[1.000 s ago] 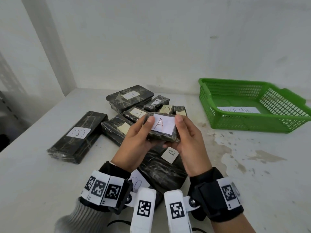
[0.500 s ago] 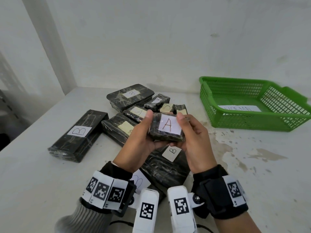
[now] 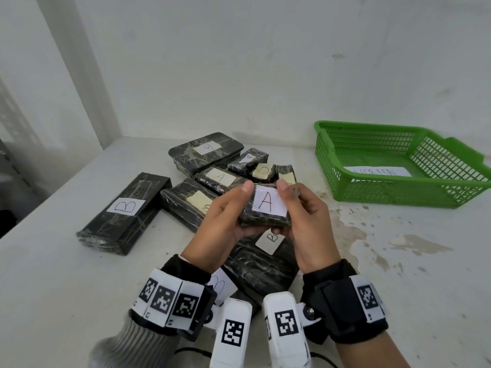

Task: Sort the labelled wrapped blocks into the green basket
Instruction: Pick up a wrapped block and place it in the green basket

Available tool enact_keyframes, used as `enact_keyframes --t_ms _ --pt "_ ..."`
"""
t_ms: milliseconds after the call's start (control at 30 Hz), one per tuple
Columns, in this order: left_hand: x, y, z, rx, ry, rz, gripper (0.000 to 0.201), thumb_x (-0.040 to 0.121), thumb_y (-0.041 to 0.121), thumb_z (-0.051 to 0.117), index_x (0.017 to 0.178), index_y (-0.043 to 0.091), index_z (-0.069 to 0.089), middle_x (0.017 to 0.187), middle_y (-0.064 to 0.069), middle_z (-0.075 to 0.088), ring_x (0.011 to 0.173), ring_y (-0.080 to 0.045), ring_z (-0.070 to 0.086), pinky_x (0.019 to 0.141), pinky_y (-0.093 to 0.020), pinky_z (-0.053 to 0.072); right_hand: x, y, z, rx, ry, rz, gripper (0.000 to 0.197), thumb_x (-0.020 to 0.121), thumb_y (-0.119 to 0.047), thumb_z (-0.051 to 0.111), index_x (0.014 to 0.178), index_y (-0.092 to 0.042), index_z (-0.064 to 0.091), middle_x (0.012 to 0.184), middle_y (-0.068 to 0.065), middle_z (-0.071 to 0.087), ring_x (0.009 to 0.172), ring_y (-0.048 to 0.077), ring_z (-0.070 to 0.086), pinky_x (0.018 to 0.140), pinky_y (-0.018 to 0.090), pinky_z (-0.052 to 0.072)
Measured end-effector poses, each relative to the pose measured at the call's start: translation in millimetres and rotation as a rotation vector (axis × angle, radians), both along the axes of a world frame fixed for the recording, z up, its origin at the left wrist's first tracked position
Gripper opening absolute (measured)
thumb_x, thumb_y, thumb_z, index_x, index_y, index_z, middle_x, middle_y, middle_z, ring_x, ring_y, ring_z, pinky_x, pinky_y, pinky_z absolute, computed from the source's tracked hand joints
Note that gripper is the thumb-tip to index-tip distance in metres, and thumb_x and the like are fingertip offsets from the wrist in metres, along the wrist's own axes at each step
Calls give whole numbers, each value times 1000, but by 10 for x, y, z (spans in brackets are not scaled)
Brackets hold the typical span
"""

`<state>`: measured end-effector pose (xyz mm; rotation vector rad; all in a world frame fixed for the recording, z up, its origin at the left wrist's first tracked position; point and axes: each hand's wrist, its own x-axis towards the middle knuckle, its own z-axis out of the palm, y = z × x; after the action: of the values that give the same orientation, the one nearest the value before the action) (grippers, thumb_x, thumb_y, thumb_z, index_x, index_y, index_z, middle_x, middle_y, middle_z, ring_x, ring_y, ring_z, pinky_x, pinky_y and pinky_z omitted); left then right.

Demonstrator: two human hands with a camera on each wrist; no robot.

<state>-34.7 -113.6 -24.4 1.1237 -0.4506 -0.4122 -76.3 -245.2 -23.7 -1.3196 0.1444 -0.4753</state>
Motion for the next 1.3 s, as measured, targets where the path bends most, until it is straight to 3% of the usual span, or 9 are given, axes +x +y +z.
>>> enact_keyframes --t_ms 200,367,467,567,667,833,967,1100,1300 --pt "22 9 -6 -16 14 45 33 89 30 51 102 6 69 96 -14 72 97 -30 70 76 -44 61 -22 23 45 -15 22 83 61 73 -52 64 98 3 62 78 9 66 64 16 65 44 25 48" --pt "-1 37 37 22 -32 -21 44 96 35 50 116 -2 63 112 -23 68 105 -33 67 82 -44 59 -41 10 47 -24 -4 49 22 85 -31 68 82 -11 62 71 -1 66 62 14 65 43 26 50" --pt "1 18 3 29 -25 -4 38 92 30 51 115 3 65 107 -18 69 103 -32 68 84 -48 58 -34 2 24 -24 14 39 16 89 -26 67 80 -13 63 71 -1 66 62 14 66 42 25 51" --pt "4 -7 -16 44 -24 33 33 97 30 55 113 3 65 103 -16 70 100 -31 69 85 -53 58 -25 3 26 -13 36 75 26 84 -35 69 91 -10 67 80 3 69 71 17 70 46 28 55" --pt "19 15 17 18 5 43 37 91 32 51 111 4 65 100 -13 72 99 -27 70 84 -47 58 -26 4 59 60 44 151 49 76 -44 66 106 -5 65 97 13 70 85 23 71 52 29 58" --pt "42 82 60 -25 -11 -64 44 94 32 47 123 2 60 122 -23 65 114 -36 64 90 -47 57 -37 -19 75 104 -6 175 34 78 -32 66 104 -10 67 94 6 73 87 24 72 53 29 59" --pt "61 54 -7 -42 -16 -28 34 92 23 49 118 5 63 111 -15 70 108 -31 67 84 -45 59 -34 -32 68 93 -19 169 33 77 -34 66 102 -12 68 95 6 73 89 25 73 55 30 60" --pt "89 72 -5 -71 10 -2 32 91 25 51 113 6 64 107 -15 71 103 -30 68 80 -44 60 -22 -11 80 131 2 227 51 79 -45 73 115 -10 63 113 14 70 99 26 71 60 29 61" --pt "79 101 41 -35 3 -71 49 93 38 44 123 2 60 123 -22 65 115 -34 64 94 -47 55 -23 -25 60 129 -28 211 40 79 -29 67 114 -10 63 104 5 73 98 22 71 62 30 61"
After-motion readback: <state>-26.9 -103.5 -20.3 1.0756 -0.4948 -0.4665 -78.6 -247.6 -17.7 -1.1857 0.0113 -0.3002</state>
